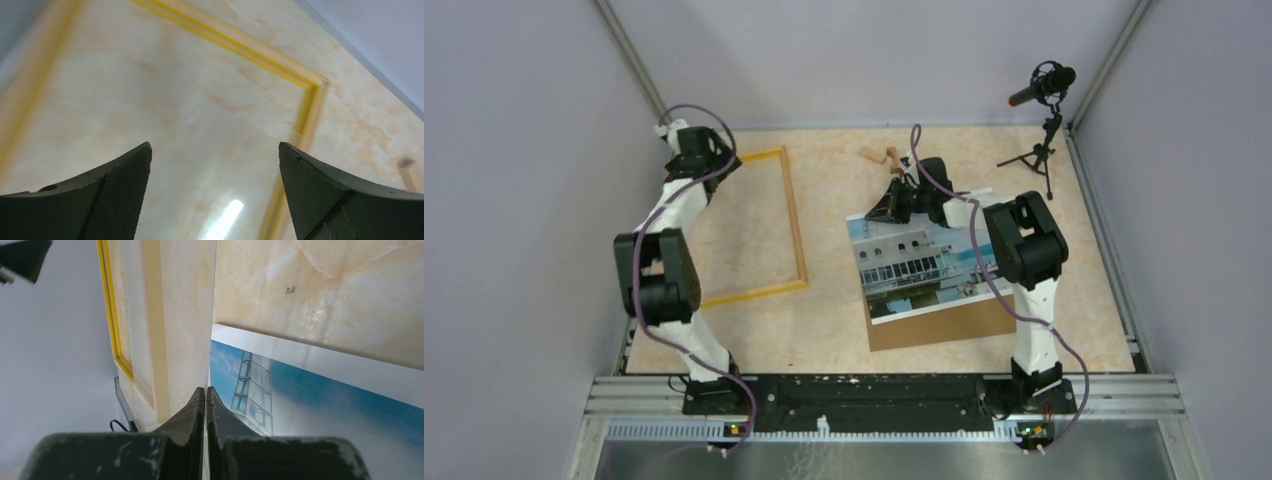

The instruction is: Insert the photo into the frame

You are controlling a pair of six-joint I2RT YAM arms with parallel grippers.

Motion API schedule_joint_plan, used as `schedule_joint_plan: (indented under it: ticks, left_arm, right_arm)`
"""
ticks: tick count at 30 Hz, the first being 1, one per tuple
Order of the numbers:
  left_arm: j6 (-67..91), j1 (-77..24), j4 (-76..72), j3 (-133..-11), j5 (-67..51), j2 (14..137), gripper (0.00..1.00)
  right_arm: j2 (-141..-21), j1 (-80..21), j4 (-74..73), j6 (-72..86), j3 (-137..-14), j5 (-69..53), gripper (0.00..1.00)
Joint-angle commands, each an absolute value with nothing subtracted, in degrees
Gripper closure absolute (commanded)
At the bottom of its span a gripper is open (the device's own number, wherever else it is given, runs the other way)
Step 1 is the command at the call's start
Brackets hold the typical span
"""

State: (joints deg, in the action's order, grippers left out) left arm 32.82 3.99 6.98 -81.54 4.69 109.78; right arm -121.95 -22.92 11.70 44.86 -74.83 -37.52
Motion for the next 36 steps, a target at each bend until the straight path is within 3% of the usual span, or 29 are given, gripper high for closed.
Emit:
schedule_joint_plan:
  ticks: [1, 5, 7, 12, 17, 24, 36]
  left_arm:
    - [23.82, 6.20, 14.35, -69.84, 28.84, 92.50, 0.01]
    - [21.00, 12.02, 12.32, -60.48, 29.14, 86.97, 0.01]
    - [18.44, 13.92, 11.84, -59.44, 33.34, 88.06, 0.02]
    - [16.04, 20.74, 11.84, -58.88, 29.36, 91.64, 0.02]
    - [12.20, 26.67, 6.60, -55.81, 14.34, 93.38, 0.02]
    - [18.64, 28.96, 12.53, -56.13, 1.09, 97.46, 0.02]
    - [28.32, 29.10, 13.74, -42.20, -14.81, 86.41, 0.02]
  right_arm:
    - [-118.37, -22.72, 14.35, 43.93, -74.35, -39.28, 1.00]
    - [-117.87, -23.46, 14.91, 43.95, -74.30, -39.84, 1.00]
    - [-118.09, -24.04, 14.93, 43.80, -74.73, -40.21, 1.00]
    - [-118.48, -24.29, 15.02, 43.60, -75.15, -41.36, 1.00]
    - [-118.45, -24.51, 15.89, 43.86, -75.18, -42.31, 1.00]
    - [-118.84, -24.53, 15.51, 43.40, -76.23, -44.31, 1.00]
    - [-122.85, -24.61, 6.64, 38.58, -82.40, -45.31, 1.00]
